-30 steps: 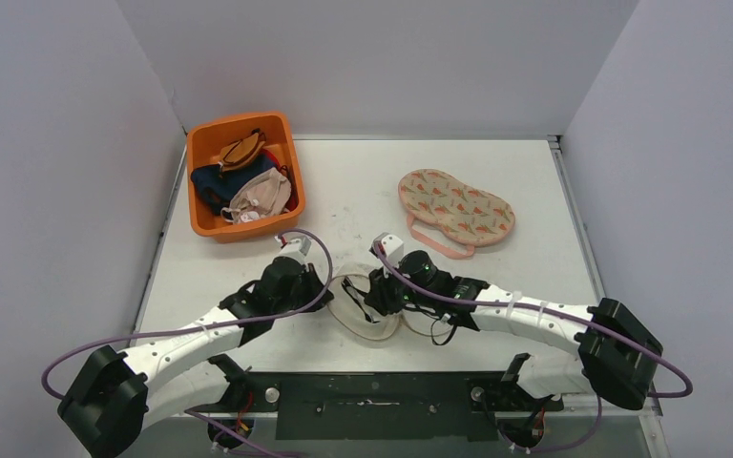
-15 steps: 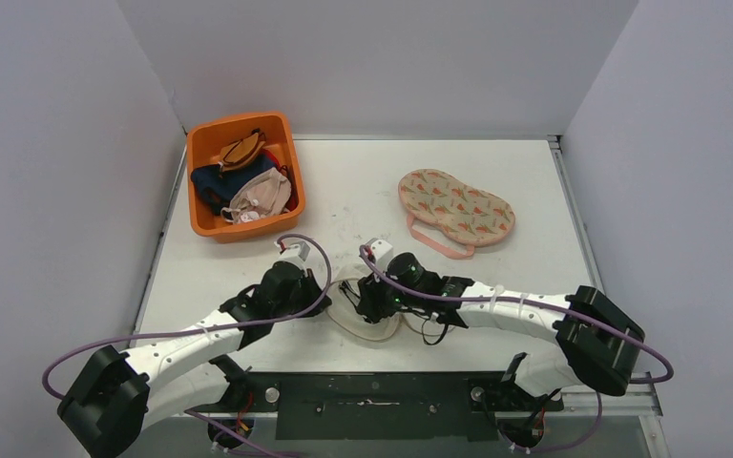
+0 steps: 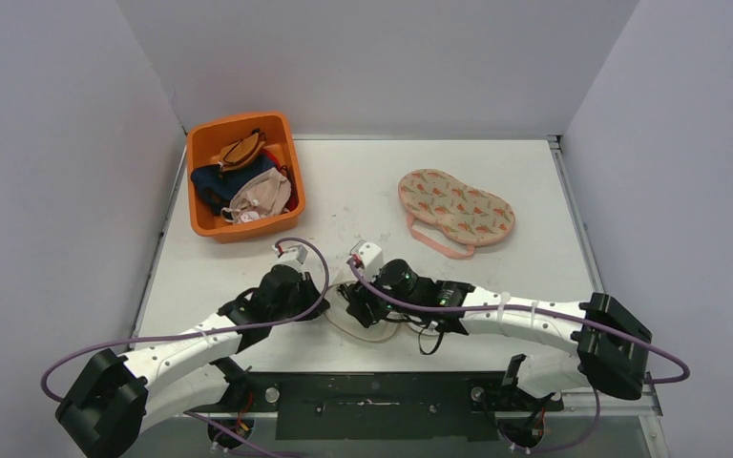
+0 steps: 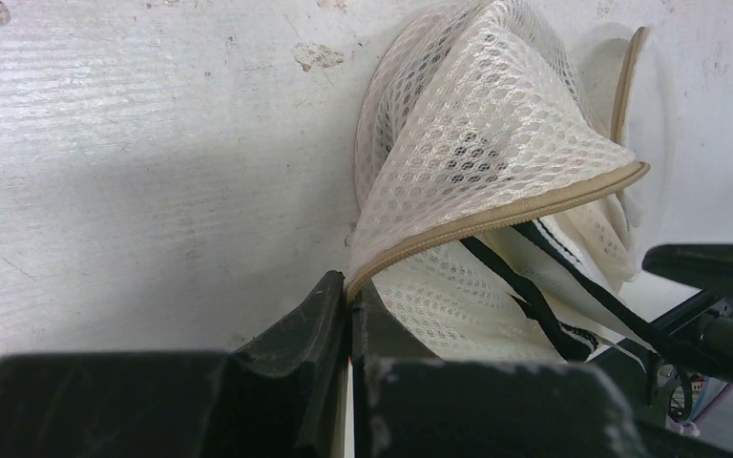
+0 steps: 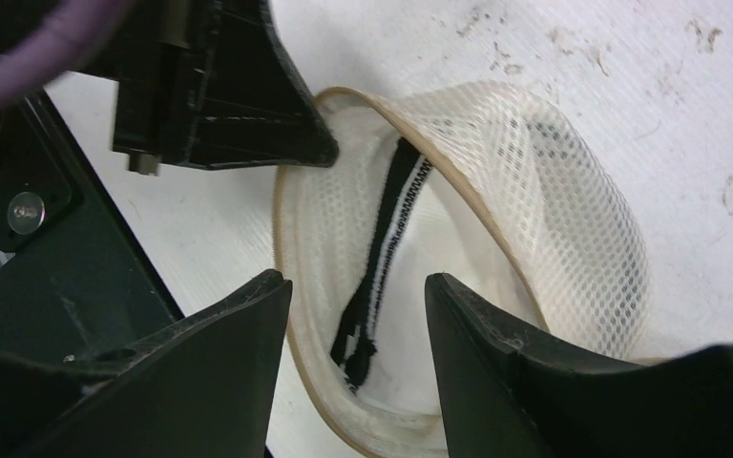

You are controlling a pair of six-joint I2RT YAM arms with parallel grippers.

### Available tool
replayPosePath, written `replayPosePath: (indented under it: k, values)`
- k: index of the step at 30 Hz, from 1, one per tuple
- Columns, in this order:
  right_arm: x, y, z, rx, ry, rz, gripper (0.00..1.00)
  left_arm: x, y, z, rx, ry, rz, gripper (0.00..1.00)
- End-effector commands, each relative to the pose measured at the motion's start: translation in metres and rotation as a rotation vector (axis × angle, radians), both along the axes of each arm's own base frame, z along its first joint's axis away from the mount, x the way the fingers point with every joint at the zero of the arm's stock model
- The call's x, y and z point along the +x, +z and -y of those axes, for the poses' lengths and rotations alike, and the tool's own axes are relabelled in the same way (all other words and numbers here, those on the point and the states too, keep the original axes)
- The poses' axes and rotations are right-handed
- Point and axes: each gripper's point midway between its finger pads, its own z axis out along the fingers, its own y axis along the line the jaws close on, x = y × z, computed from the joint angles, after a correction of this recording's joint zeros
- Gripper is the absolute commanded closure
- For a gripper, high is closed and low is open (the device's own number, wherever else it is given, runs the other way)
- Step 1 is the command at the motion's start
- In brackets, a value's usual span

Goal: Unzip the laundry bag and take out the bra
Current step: Pick up the bra from the laundry bag.

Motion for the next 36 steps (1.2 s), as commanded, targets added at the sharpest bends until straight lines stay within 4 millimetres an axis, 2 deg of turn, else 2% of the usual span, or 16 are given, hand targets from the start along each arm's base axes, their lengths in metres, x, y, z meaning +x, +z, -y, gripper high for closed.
replayPosePath:
  k: [1,8,14,16,19,21,22,31,36]
  values:
    - [0.004,0.006,-0.006,-0.077,0.012,0.075,0.46,0.006,0.012,0.007,-0.043,-0.005,0.039,1.0]
    - [0.01,-0.009,-0.007,-0.127,-0.022,0.066,0.56,0.005,0.012,0.007,-0.045,-0.004,0.036,1.0]
    - [0.008,-0.021,-0.008,-0.16,-0.016,0.045,0.59,0.005,0.012,0.006,-0.046,-0.001,0.041,1.0]
    - [0.009,-0.022,-0.007,-0.162,-0.021,0.044,0.63,0.005,0.011,0.006,-0.045,0.0,0.039,1.0]
    - [0.009,-0.021,-0.006,-0.164,-0.028,0.046,0.8,0.005,0.011,0.006,-0.046,0.002,0.037,1.0]
    - [0.01,-0.016,-0.005,-0.151,-0.037,0.055,0.92,0.005,0.012,0.006,-0.046,0.003,0.039,1.0]
    - [0.01,-0.013,-0.004,-0.143,-0.04,0.061,0.94,0.005,0.012,0.006,-0.045,0.003,0.04,1.0]
    - [0.005,0.022,0.007,-0.076,0.011,0.118,0.95,0.007,0.013,0.006,-0.045,0.008,0.04,1.0]
    - [-0.026,0.031,0.0,-0.053,0.207,0.108,0.95,0.011,0.019,0.008,-0.044,0.014,0.045,1.0]
